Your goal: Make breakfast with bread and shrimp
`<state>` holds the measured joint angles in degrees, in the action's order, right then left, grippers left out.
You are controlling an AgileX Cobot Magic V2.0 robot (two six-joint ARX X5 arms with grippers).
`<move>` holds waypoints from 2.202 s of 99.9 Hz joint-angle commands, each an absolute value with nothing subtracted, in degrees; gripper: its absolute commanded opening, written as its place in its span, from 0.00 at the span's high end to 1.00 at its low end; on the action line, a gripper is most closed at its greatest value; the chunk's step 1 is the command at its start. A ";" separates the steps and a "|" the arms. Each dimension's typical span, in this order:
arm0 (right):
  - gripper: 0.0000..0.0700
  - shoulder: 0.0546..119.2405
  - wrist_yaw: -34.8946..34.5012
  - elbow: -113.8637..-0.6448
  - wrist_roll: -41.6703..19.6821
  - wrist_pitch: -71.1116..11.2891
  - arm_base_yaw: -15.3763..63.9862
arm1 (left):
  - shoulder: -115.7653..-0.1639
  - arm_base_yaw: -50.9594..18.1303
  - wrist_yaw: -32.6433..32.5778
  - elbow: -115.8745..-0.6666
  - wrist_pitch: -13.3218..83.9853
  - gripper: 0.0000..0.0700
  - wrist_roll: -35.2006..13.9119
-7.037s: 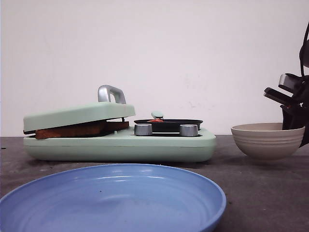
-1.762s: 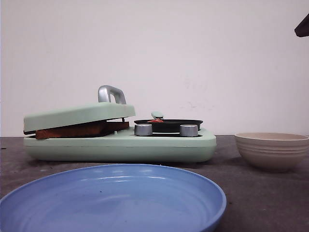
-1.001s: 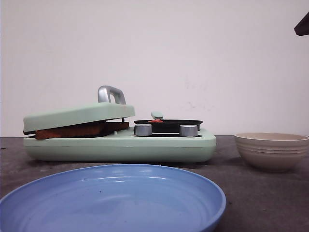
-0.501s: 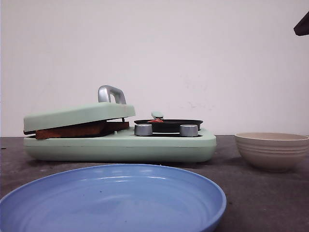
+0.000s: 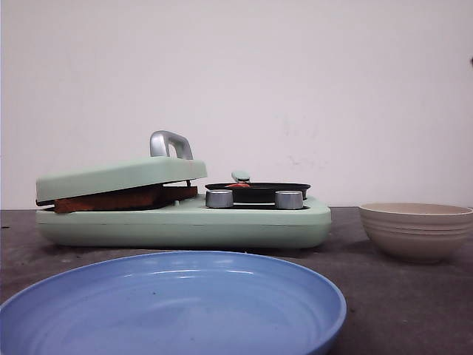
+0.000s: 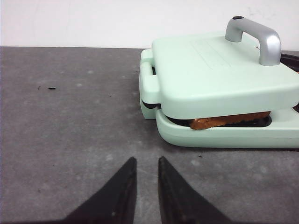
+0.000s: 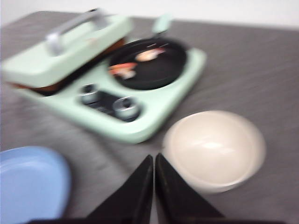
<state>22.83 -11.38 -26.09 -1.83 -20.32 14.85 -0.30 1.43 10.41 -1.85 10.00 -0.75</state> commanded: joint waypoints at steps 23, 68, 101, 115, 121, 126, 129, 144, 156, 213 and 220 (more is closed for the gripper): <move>1.00 16.29 -3.18 -9.54 12.86 -1.21 9.74 | -0.25 1.43 10.74 -0.86 10.33 1.00 -0.01; 1.00 0.21 -3.40 -0.64 15.66 -10.76 0.23 | -0.27 1.48 10.74 -0.91 10.37 1.00 -0.01; 1.00 0.21 -5.69 -0.64 14.98 -10.52 1.52 | -0.27 1.48 10.74 -0.91 10.37 1.00 -0.01; 1.00 0.21 -6.02 -0.64 14.98 -10.31 1.52 | -0.27 1.48 10.74 -0.91 10.37 1.00 -0.01; 1.00 0.21 -6.04 -0.64 14.98 -10.02 1.52 | -0.27 1.48 10.74 -0.91 10.37 1.00 -0.01; 1.00 0.21 -6.00 -0.64 14.98 -9.63 1.52 | -0.27 1.48 10.74 -0.91 10.37 1.00 -0.01; 1.00 0.21 -5.89 -0.64 14.98 -9.69 1.48 | -0.27 1.48 10.74 -0.91 10.37 1.00 -0.01; 1.00 0.21 -5.48 -0.64 13.72 -9.54 1.32 | -0.27 1.48 10.74 -0.91 10.37 1.00 -0.01; 1.00 0.21 -5.54 -0.64 9.89 -9.43 1.37 | -0.27 1.48 10.74 -0.91 10.37 1.00 -0.01; 1.00 0.21 -6.00 -0.64 4.56 -9.34 1.37 | -0.27 1.48 10.74 -0.91 10.37 1.00 -0.01; 1.00 0.21 -5.98 -0.64 4.56 -9.19 1.34 | -0.27 1.48 10.74 -0.91 10.37 1.00 -0.01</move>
